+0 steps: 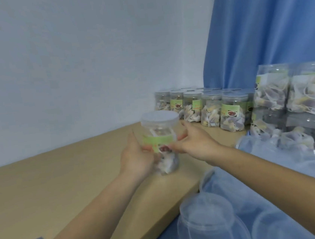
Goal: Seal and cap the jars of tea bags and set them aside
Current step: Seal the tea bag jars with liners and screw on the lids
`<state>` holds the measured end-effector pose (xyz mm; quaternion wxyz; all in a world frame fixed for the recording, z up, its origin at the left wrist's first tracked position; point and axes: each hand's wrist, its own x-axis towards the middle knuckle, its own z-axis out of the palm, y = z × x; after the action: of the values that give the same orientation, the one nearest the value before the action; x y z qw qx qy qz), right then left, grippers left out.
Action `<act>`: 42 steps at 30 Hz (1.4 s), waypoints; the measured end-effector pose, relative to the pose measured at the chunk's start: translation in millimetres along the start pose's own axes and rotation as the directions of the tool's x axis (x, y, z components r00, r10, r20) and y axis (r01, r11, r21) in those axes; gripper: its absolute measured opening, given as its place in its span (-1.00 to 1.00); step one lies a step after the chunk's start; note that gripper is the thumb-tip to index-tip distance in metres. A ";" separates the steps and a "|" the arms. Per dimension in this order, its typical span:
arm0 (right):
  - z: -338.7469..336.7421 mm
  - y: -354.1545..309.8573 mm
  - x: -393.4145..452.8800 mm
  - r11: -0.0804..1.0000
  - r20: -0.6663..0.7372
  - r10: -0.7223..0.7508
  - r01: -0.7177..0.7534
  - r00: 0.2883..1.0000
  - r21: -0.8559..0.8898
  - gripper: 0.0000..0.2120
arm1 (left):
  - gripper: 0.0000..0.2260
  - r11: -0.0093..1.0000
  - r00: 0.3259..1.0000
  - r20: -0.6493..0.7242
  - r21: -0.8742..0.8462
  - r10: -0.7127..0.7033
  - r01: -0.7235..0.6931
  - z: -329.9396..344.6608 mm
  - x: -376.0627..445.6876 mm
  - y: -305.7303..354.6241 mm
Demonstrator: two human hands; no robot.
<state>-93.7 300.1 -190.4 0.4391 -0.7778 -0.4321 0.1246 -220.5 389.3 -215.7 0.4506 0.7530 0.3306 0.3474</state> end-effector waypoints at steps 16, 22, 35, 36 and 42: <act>-10.6 3.3 -0.2 0.996 0.074 0.050 -0.055 0.996 0.066 -0.45 | -0.57 0.945 0.987 0.161 -0.324 -0.002 0.055 59.8 24.2 38.8; -78.4 12.5 -56.0 0.998 -0.020 -0.032 0.033 0.999 0.056 -0.51 | -0.68 0.936 0.953 0.273 -0.350 0.132 -0.029 93.1 -22.4 88.0; -246.4 95.6 -160.3 0.999 -0.337 -0.027 0.011 0.941 -0.048 -0.37 | -0.48 0.920 0.859 0.453 -0.388 0.238 -0.050 249.3 -113.0 200.1; -258.4 106.3 -165.4 0.999 -0.360 -0.017 -0.002 0.933 -0.053 -0.35 | -0.48 0.924 0.851 0.466 -0.380 0.241 -0.053 265.9 -118.4 206.2; -317.5 173.6 -182.3 0.977 -0.490 0.074 -0.162 0.869 -0.139 -0.42 | -0.62 0.951 0.839 0.514 -0.310 0.181 -0.015 350.5 -140.1 225.0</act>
<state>77.5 -67.0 -176.3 0.4540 -0.8448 -0.2701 -0.0847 33.2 33.9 -166.5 0.6130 0.7605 0.0969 0.1909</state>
